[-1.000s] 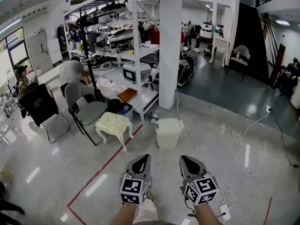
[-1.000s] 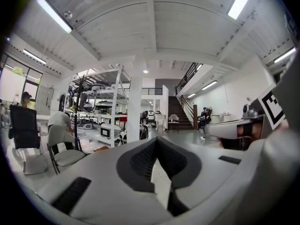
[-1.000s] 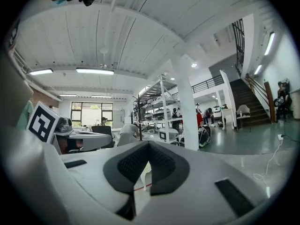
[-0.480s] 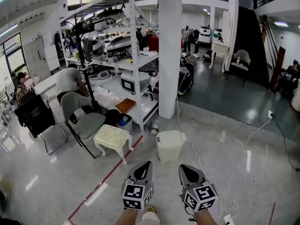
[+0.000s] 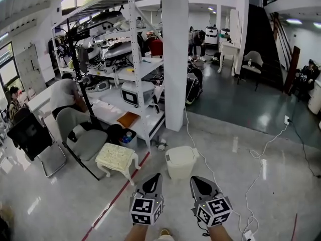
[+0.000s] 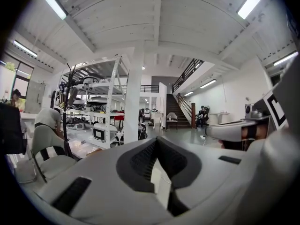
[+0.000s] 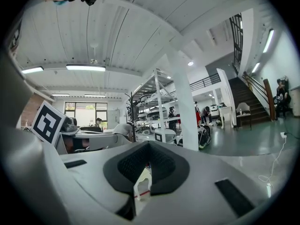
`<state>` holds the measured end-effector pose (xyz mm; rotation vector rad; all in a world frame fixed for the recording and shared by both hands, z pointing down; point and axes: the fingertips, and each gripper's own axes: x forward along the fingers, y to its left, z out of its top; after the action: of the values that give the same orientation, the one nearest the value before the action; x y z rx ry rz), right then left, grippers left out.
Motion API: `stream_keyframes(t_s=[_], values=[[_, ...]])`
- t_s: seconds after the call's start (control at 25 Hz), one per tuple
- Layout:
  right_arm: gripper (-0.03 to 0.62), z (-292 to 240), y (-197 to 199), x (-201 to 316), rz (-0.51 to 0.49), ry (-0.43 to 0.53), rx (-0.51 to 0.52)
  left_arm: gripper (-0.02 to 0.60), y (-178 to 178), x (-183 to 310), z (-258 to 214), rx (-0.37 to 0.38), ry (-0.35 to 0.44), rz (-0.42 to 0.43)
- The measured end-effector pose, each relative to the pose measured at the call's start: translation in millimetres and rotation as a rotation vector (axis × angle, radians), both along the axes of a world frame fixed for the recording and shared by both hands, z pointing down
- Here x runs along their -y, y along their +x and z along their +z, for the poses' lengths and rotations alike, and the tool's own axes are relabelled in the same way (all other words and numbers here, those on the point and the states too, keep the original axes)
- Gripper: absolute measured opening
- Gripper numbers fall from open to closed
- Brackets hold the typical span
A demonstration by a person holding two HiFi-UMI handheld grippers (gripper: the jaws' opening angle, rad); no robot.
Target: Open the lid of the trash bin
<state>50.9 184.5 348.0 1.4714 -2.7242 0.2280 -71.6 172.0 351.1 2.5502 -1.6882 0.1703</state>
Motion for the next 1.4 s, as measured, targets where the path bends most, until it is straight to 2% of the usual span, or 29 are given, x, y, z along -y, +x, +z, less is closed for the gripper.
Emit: stream_keyframes(t_s=[0.52,0.64,0.88,1.4], values=[[0.02,3,-31,65,0.041,-0.002,0.01,0.003,-30,65,5,0.007,-0.009,0.048],[0.02,4,-33,76,0.051,-0.007,-0.001,0.003,-34,77,6,-0.02,-0.021,0.053],[0.02,8,-32,99,0.06,-0.011,-0.011,0.003,-34,103,14,-0.027,-0.033,0.065],[0.02,17,-31,185,0.02,-0.009,0.003,0.003,-28,182,25,-0.01,-0.032,0.042]])
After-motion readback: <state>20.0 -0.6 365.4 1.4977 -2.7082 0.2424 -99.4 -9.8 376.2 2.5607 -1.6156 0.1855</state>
